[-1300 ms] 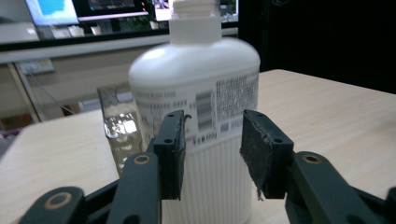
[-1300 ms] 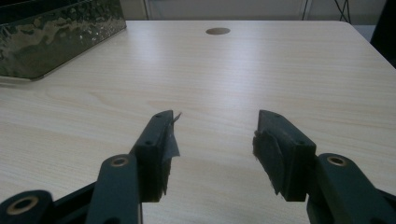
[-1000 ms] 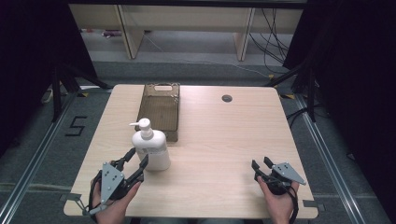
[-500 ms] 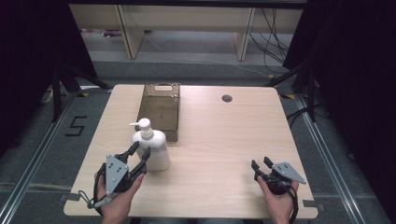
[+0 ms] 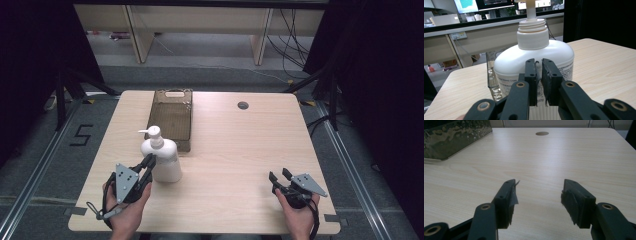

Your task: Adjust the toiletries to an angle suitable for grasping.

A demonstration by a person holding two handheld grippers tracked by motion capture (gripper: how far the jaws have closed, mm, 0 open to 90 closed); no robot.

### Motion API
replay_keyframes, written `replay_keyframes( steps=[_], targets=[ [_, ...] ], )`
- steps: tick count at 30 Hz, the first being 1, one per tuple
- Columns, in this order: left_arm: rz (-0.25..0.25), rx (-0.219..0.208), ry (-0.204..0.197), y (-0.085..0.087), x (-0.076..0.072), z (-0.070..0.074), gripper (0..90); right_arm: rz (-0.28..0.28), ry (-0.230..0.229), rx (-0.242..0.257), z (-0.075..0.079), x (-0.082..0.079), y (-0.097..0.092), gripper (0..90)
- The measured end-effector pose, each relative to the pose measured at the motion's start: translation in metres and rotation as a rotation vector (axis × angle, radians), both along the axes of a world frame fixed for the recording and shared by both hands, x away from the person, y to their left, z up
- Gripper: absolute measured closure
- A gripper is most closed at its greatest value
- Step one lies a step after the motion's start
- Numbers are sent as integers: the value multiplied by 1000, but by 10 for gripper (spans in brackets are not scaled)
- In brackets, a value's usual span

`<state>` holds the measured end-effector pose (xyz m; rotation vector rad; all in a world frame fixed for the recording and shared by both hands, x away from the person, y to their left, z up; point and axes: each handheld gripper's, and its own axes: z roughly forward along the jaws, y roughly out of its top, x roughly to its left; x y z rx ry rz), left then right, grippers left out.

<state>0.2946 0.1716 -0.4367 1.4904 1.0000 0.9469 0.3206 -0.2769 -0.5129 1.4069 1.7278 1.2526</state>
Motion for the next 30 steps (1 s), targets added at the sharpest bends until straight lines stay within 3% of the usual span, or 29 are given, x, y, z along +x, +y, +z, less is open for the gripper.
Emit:
replay_keyframes(
  steps=[1, 4, 6, 10, 13, 14, 17, 18, 22, 24, 25, 30],
  targets=[
    [-1, -1, -1, 1, 0, 1, 813, 11, -16, -35, 0, 1, -3, 452],
    [-2, -26, -17, 1, -1, 6, 770, 12, -14, -34, 0, 1, -3, 450],
    [0, -48, -30, -1, -2, 11, 683, 16, -4, -14, 0, 2, -2, 448],
    [0, -89, -55, -5, 2, 22, 510, 0, -8, -34, 0, 2, -2, 444],
    [8, -88, -67, -10, 6, 28, 442, 12, -20, -4, -1, 2, -3, 440],
    [11, -91, -65, -12, 7, 30, 422, 10, -19, -17, -1, 2, -4, 438],
    [19, -87, -65, -14, 12, 33, 391, 12, -11, 3, -1, 2, -4, 434],
    [21, -85, -65, -15, 14, 33, 390, -12, -17, 0, -1, 1, -3, 433],
    [19, -80, -66, -18, 20, 36, 390, 12, -27, -12, -1, 0, -5, 431],
    [24, -74, -70, -19, 22, 39, 392, -12, -8, 37, -1, -3, -3, 430],
    [28, -69, -73, -19, 22, 41, 394, 7, -38, -3, -1, -2, -6, 430],
    [43, -66, -68, -17, 25, 45, 406, -1, -40, 0, -2, -2, -6, 430]
  ],
)
